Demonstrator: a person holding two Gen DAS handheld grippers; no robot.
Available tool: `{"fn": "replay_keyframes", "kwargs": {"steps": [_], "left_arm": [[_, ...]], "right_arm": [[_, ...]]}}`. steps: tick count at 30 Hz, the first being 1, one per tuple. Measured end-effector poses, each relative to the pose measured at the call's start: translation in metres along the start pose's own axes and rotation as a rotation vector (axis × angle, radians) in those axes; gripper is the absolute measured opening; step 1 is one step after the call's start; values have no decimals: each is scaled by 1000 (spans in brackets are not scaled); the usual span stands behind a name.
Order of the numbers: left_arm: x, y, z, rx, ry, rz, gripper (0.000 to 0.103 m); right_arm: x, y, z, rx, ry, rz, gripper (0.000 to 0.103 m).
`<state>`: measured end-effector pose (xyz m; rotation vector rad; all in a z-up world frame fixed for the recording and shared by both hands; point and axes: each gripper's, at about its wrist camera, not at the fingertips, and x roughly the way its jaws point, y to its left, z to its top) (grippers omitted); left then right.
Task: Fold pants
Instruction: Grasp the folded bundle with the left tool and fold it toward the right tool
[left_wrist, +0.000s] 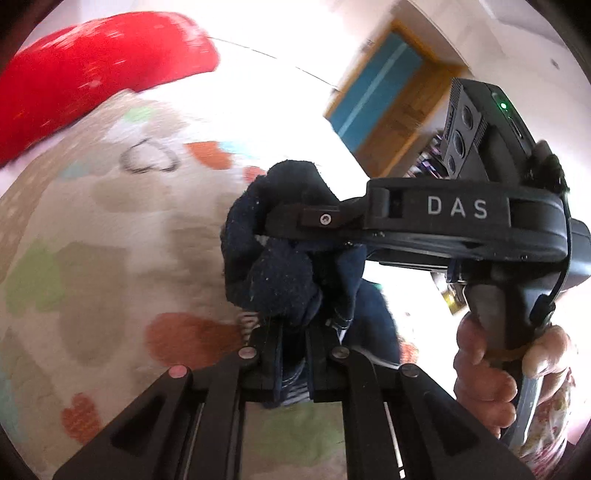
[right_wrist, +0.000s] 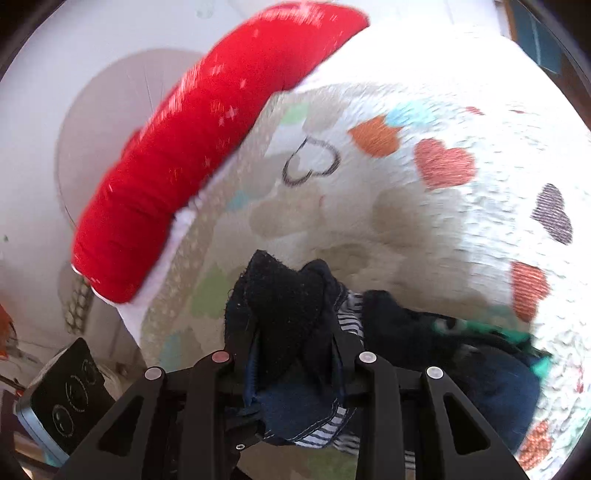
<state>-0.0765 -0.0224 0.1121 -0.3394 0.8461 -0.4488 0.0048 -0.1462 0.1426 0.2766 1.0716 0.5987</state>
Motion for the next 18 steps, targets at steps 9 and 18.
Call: {"fn": "replay_keyframes", "kwargs": {"steps": [9,18], "left_arm": [[74,-78,-20,175,183,-15,12],[11,-59,-14,179,109,-71,30]], "right_arm": [[-52,-111,-47,178,-111,-168,42],[-118,-146,-67,281,-308,-224,47]]}}
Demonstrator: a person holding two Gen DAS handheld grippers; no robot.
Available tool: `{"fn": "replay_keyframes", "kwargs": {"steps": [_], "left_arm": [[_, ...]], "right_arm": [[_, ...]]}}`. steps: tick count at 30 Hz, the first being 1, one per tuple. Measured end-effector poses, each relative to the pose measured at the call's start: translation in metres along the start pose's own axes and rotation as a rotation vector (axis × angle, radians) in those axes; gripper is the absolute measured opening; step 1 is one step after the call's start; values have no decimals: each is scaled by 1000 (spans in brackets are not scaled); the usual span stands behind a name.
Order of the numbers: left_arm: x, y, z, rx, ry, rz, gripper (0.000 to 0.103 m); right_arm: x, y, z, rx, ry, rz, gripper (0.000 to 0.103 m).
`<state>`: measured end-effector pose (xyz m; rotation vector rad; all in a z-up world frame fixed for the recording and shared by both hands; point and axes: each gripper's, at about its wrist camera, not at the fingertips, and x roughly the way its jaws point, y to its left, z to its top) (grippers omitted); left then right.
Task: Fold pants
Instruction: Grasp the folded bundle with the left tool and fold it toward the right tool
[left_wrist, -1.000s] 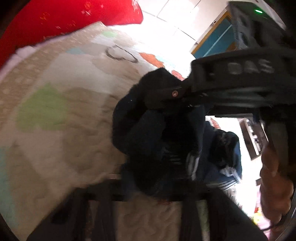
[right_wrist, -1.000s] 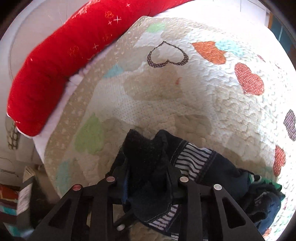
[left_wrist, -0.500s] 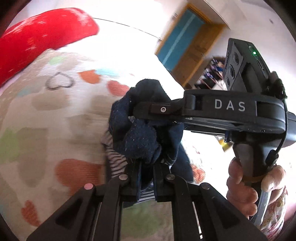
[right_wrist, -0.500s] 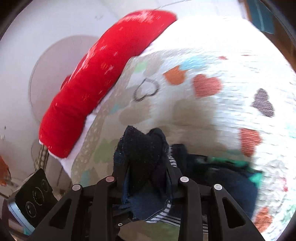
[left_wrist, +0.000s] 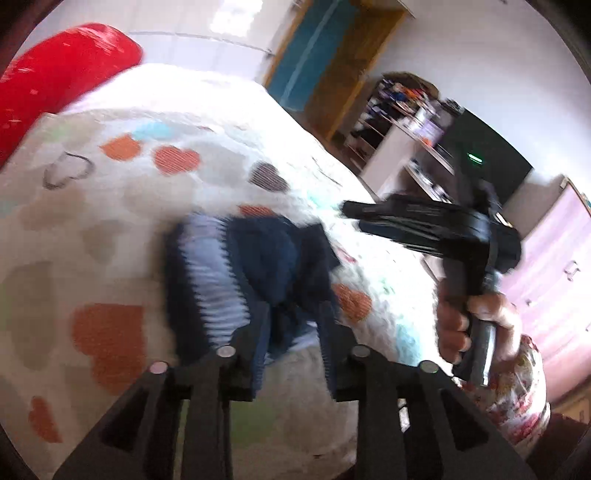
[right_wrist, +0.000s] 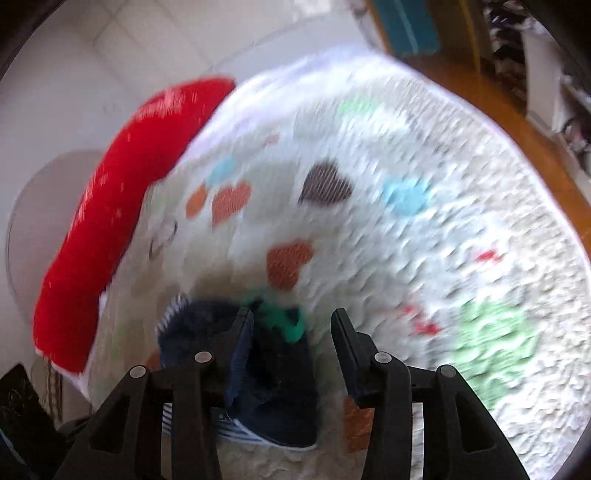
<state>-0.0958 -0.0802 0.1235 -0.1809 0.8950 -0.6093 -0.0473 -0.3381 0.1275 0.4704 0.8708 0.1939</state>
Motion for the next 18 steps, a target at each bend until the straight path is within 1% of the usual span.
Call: {"fn": "replay_keyframes", "kwargs": {"steps": [1,2,3,4,5,6,7,8,9,10,13,15,18], "left_arm": [[-2,5,2,-8,-11,23,30],[0,11,4,-29,-12,52,30],[6,21,8,-53,-4,70,30],[12,28,10,-75,6,80,30],[18,33,10,-93,15,91,30],[26,39,7,-107,29,115,30],[38,42,6,-115,45,135,30],[49,45,3,-123,68,151,30],[57,48,1,-130,84,161,30],[64,50,-2,-136,101,170,30],[78,51,-7,-129,125,178,30],[81,47,-7,-110,123,186,30],[77,43,-5,-93,124,189,30]], "right_arm": [[-7,5,1,11,-26,42,47],[-11,12,0,20,-35,107,47],[-11,17,-2,25,-25,174,47],[-10,22,-4,29,-6,226,47],[-4,28,-8,34,30,297,47],[6,36,-16,39,88,371,47],[13,39,-21,42,115,393,47],[22,40,-28,49,141,391,47],[28,40,-33,53,144,364,47],[34,35,-38,64,142,322,47],[47,8,-47,127,125,256,45],[50,-10,-50,180,120,270,44],[48,-18,-50,200,124,278,43]]}}
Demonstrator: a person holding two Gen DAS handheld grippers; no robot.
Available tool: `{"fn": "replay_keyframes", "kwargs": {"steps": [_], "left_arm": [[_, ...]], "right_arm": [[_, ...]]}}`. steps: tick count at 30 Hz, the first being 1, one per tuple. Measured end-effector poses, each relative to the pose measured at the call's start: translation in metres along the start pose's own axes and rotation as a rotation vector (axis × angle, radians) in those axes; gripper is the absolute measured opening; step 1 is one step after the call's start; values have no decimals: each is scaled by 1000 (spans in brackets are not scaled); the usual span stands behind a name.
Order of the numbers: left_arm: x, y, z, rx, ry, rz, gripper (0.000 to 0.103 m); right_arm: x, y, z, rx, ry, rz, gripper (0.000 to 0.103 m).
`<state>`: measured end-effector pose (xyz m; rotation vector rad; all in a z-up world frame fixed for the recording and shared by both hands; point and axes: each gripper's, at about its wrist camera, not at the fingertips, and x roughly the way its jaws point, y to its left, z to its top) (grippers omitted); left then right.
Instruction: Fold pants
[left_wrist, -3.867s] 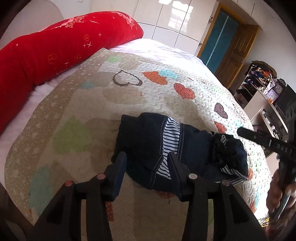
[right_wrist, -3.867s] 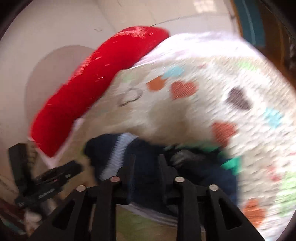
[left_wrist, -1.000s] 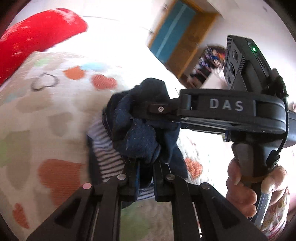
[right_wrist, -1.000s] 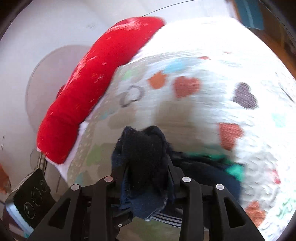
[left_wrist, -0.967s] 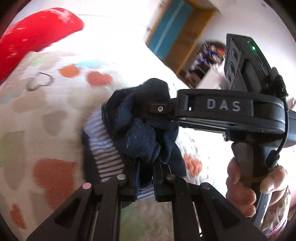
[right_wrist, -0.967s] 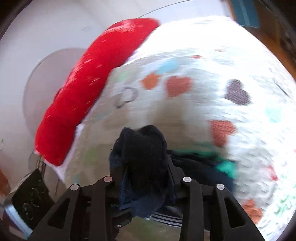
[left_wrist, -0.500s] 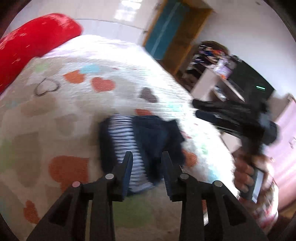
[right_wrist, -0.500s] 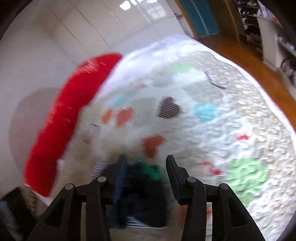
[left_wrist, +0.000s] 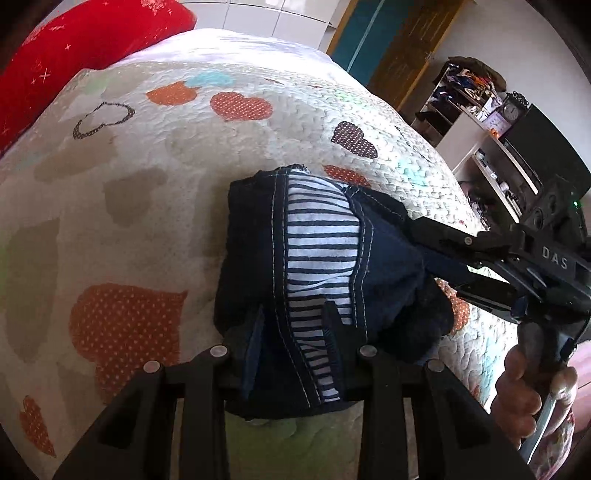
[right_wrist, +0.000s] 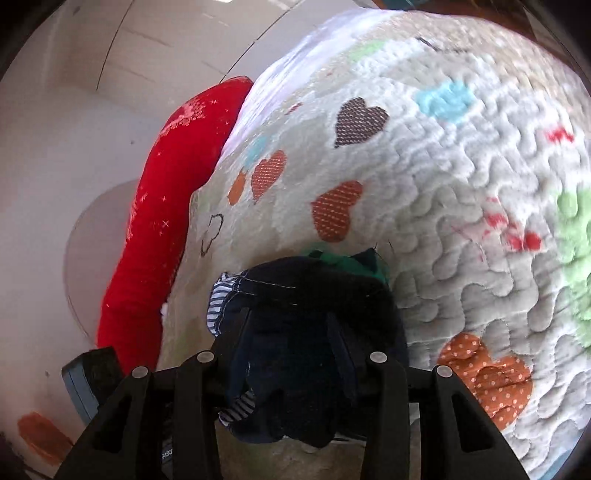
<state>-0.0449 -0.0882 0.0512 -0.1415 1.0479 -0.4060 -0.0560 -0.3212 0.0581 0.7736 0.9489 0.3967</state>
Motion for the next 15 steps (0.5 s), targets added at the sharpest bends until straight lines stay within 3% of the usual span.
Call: {"fn": "replay_keyframes", "kwargs": {"steps": [2,5,8,15], "left_arm": [[-11,2,1,-3,-11,-15,30],[-38,7,4,5,-72,-14,31],[-60,15,6,14,-141,43,41],[-76,16,-1,55,-215,221,45]], "right_arm": [[-7,2,7,-22,-12,-29,43],[-33,6,10,-65,-78,-112,53],[-51,-1,7,-66,-113,-127,58],[-59,-3,-10,-110,-129,-193,60]]}}
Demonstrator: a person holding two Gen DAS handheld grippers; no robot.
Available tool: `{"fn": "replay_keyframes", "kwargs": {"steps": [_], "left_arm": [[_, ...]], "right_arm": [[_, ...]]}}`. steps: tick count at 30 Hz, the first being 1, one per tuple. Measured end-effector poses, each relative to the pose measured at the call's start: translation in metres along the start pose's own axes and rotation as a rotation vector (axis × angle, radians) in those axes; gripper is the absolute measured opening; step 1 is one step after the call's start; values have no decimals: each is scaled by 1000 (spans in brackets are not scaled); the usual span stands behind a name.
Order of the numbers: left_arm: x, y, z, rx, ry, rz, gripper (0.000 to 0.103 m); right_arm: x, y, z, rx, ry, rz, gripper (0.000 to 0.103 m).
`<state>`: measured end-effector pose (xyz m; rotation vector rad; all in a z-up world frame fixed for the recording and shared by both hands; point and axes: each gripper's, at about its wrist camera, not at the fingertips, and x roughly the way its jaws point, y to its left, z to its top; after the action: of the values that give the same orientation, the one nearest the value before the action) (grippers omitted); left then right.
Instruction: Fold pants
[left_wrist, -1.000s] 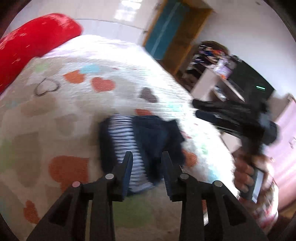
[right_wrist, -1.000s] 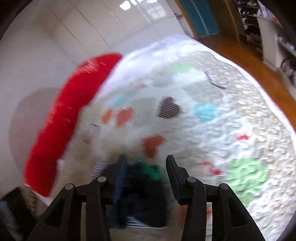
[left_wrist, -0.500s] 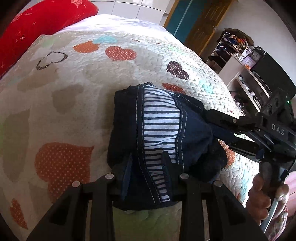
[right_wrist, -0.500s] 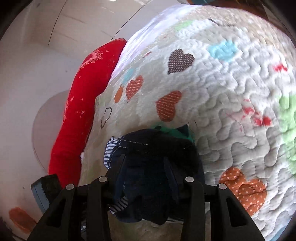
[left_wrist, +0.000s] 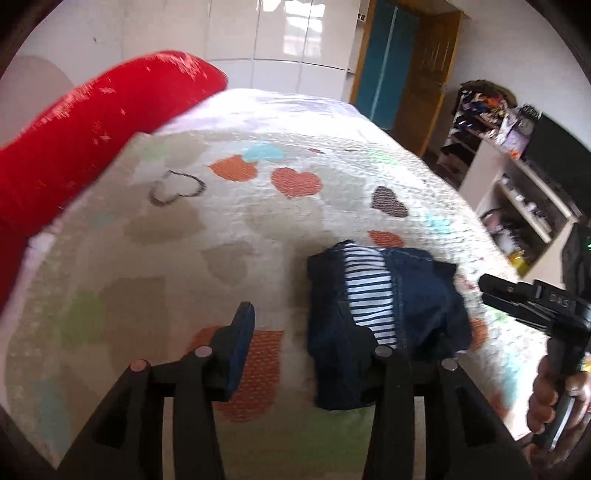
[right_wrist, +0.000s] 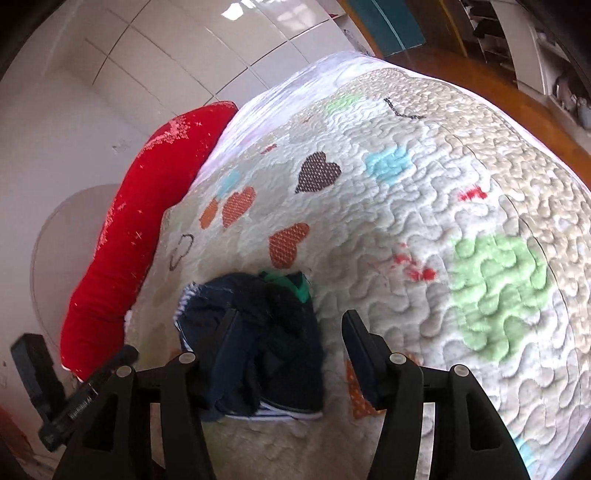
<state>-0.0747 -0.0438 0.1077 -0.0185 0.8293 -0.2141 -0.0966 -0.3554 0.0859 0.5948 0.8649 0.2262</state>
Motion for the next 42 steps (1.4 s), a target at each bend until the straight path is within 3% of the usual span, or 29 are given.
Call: {"fn": "replay_keyframes", "kwargs": {"steps": [6,18,33,39,42], "left_arm": [[-11,-18,-8,62,-28,109,47],[-24,-36,-17,101,-28,111,50],[-11,-32,-20,93,12,109,50],[-11,-16,-18,23,-39,95,50],[-1,7,-11,-73,-5,19,58]], "right_arm": [[7,5,-11,4,-10,-47,60],[3,27,-29,-77,2,-110,60],[15,20,-30,-64,16,-128,60],[14,17,-28,-59,1,-108,60],[14,16,-22,-63,-7,-112,63]]}}
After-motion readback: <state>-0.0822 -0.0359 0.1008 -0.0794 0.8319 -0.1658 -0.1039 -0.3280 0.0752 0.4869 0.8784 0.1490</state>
